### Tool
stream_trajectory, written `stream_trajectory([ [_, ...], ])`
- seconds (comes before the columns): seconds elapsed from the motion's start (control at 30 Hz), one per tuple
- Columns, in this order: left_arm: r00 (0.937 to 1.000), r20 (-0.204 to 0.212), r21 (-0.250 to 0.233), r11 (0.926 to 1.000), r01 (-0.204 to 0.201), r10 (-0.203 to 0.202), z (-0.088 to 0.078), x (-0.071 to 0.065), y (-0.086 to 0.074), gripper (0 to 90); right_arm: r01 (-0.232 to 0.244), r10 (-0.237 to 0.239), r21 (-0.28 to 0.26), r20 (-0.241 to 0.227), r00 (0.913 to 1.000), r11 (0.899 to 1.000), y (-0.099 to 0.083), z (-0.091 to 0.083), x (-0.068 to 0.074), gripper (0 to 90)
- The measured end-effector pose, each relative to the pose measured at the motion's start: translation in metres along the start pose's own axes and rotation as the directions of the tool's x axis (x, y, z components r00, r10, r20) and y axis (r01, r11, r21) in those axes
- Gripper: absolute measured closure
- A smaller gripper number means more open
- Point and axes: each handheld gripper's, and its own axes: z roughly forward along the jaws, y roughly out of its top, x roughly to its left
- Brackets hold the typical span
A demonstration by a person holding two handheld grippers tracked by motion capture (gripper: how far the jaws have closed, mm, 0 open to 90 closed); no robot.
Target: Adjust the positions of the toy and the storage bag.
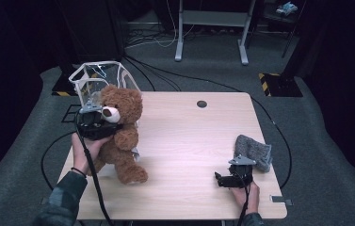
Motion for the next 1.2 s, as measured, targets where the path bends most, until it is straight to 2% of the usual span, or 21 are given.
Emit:
stream_trajectory([
  [0.33, 0.9986, -0.04, 0.063, 0.9973, 0.036, -0.034, -0.018, 0.018, -0.019, 54.9, 0.002, -0.002, 0.0, -0.001, 1.0, 1.0, 0.0, 0.0, 0.0, 4.2],
  [0.37, 0.9981, -0.046, 0.064, 0.997, 0.042, -0.04, -0.019, 0.021, -0.022, 54.9, -0.01, 0.01, -0.003, 0.0, 1.0, 1.0, 0.0, 0.0, 0.001, 4.2],
  [0.47, 0.9974, -0.054, 0.079, 0.9955, 0.053, -0.049, -0.026, 0.028, -0.03, 54.8, 0.0, 0.0, 0.0, 0.002, 1.0, 1.0, 0.0, 0.0, 0.0, 4.2],
  [0.67, 0.9939, -0.085, 0.077, 0.9941, 0.077, -0.07, -0.046, 0.039, -0.043, 54.9, 0.0, 0.0, 0.0, 0.0, 1.0, 1.0, 0.0, 0.0, 0.0, 4.2],
  [0.77, 0.9919, -0.1, 0.097, 0.9914, 0.088, -0.078, -0.051, 0.045, -0.051, 54.9, -0.005, 0.005, 0.002, -0.001, 1.0, 1.0, 0.0, 0.0, 0.0, 4.2],
  [0.9, 0.989, -0.105, 0.132, 0.9842, 0.118, -0.104, -0.046, 0.053, -0.062, 54.8, -0.003, 0.003, 0.003, 0.001, 1.0, 1.0, 0.0, 0.0, 0.0, 4.1],
  [0.93, 0.9895, -0.098, 0.157, 0.9801, 0.121, -0.106, -0.043, 0.056, -0.065, 54.7, -0.013, 0.013, 0.005, 0.003, 0.9999, 1.0, 0.0, 0.0, 0.001, 4.1],
  [0.97, 0.9879, -0.1, 0.16, 0.9781, 0.134, -0.118, -0.039, 0.056, -0.068, 54.5, -0.003, 0.003, 0.003, 0.003, 1.0, 1.0, 0.0, 0.0, 0.0, 4.1],
  [1.0, 0.9888, -0.101, 0.204, 0.9705, 0.128, -0.109, -0.032, 0.06, -0.073, 54.3, 0.001, -0.001, 0.001, 0.002, 1.0, 1.0, 0.0, 0.0, 0.0, 4.1],
  [1.1, 0.9808, -0.112, 0.192, 0.965, 0.179, -0.159, -0.018, 0.067, -0.078, 53.6, 0.005, -0.005, 0.0, 0.002, 1.0, 1.0, 0.0, 0.0, 0.0, 4.1],
  [1.17, 0.9828, -0.107, 0.203, 0.9644, 0.17, -0.151, -0.015, 0.07, -0.078, 52.7, 0.003, -0.003, -0.001, 0.001, 1.0, 1.0, 0.0, 0.0, 0.0, 4.1],
  [1.2, 0.983, -0.113, 0.224, 0.9602, 0.167, -0.145, -0.006, 0.073, -0.076, 52.2, -0.01, 0.01, -0.002, 0.003, 0.9999, 1.0, 0.0, 0.0, 0.001, 4.1],
])
